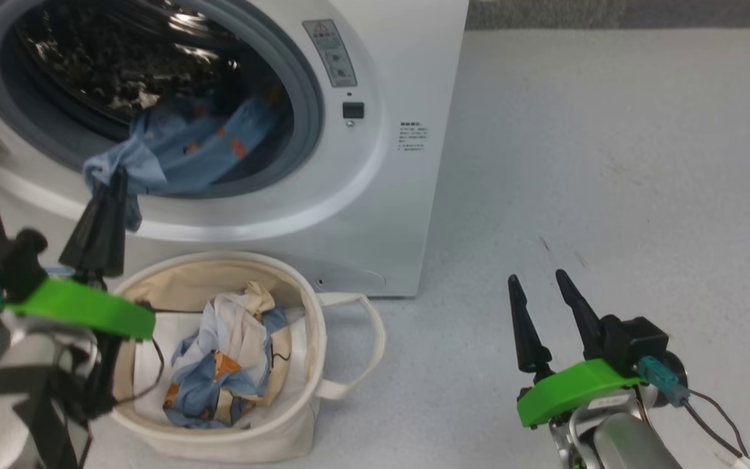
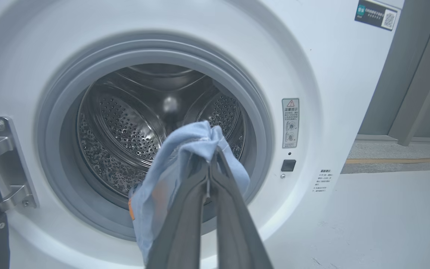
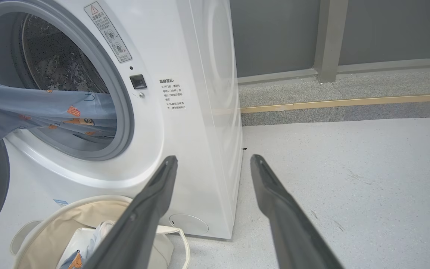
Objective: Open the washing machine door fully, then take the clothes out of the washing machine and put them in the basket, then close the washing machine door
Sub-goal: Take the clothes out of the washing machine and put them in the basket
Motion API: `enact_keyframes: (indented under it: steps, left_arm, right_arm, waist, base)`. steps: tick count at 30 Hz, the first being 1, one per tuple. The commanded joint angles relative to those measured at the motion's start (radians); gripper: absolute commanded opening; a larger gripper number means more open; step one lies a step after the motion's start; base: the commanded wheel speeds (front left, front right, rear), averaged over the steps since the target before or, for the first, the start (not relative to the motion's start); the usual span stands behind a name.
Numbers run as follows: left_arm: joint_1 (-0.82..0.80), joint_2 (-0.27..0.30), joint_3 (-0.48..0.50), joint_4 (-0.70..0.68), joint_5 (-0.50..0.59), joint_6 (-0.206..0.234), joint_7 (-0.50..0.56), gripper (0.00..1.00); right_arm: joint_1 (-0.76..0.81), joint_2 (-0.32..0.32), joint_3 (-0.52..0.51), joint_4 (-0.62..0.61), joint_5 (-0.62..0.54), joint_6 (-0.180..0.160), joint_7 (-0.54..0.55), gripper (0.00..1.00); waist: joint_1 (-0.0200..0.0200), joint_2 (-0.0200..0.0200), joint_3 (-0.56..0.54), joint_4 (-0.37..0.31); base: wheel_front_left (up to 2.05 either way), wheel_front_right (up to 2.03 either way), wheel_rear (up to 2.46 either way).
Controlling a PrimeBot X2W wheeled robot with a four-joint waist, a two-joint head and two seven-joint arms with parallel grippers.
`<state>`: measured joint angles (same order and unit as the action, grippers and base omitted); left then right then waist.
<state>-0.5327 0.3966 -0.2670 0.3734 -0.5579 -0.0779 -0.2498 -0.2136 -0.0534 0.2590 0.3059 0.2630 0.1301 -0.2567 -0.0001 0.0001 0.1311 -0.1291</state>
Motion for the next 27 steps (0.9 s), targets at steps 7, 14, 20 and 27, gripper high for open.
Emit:
enact_keyframes:
  steps: [7, 14, 20, 27]
  left_arm:
    - [0.140, 0.028, 0.069, -0.250, 0.032, 0.052, -0.003, 0.00]
    - [0.264, 0.032, 0.079, -0.426, 0.012, 0.131, 0.088, 0.00]
    - [0.289, 0.022, 0.064, -0.336, 0.016, 0.161, 0.119, 0.00]
    - [0.250, -0.013, 0.018, -0.042, -0.002, 0.096, 0.105, 0.00]
  right_arm:
    - [0.005, 0.003, 0.025, -0.024, 0.001, 0.001, -0.005, 1.00]
    - [0.008, 0.003, 0.018, -0.026, -0.006, 0.001, -0.005, 1.00]
    - [-0.009, 0.003, 0.028, -0.029, -0.006, 0.001, -0.005, 1.00]
    - [-0.027, 0.003, 0.026, -0.035, -0.012, 0.001, -0.005, 1.00]
  waist:
    - [0.0001, -0.0001, -0.038, 0.027]
    - [0.0001, -0.0001, -0.033, 0.049]
    - [0.0001, -0.0001, -0.011, 0.042]
    - [0.0001, -0.0001, 0.029, 0.025]
  base:
    - [0.00, 0.00, 0.00]
    - [0.00, 0.00, 0.00]
    - [0.00, 0.00, 0.00]
    - [0.00, 0.00, 0.00]
